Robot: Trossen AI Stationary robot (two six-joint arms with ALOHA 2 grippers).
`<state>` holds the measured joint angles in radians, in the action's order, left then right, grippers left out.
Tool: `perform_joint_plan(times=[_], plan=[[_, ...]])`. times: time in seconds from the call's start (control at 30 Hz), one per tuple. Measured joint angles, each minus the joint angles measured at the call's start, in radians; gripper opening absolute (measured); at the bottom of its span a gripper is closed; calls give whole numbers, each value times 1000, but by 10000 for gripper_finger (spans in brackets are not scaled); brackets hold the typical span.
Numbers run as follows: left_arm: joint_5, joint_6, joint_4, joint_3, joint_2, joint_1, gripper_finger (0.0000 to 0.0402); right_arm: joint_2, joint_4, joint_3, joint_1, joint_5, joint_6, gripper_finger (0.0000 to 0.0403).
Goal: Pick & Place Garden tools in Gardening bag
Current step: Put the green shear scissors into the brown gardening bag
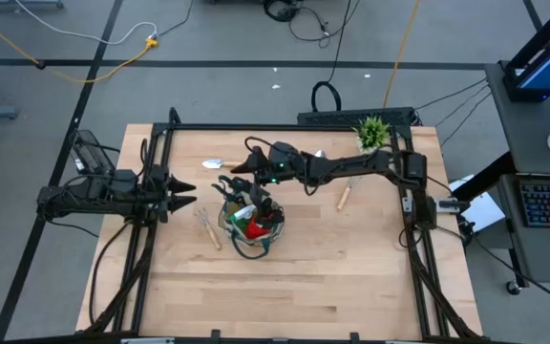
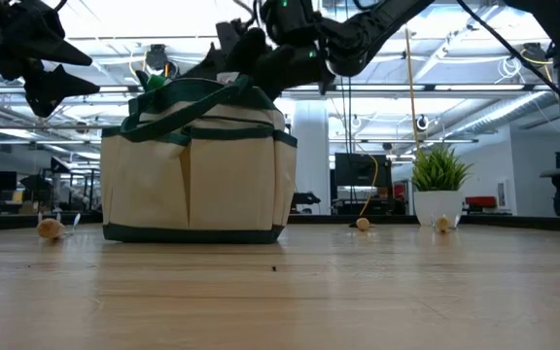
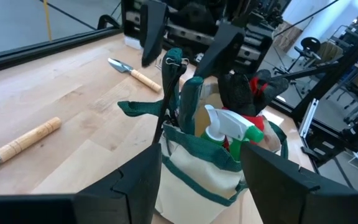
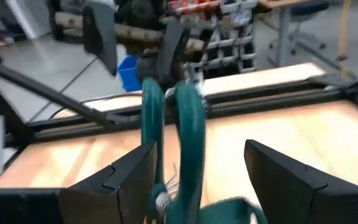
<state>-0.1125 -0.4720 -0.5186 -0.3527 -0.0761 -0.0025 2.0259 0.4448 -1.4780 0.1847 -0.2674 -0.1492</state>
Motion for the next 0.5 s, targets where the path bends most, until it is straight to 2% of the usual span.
perform_joint_plan(times=[0.27, 0.5], plan=[[-1, -4, 10, 0, 0, 0, 225, 36, -25, -67, 1, -27, 6, 238], [0, 1, 19, 0, 0, 0, 225, 36, -15, -71, 13, -51, -5, 238]])
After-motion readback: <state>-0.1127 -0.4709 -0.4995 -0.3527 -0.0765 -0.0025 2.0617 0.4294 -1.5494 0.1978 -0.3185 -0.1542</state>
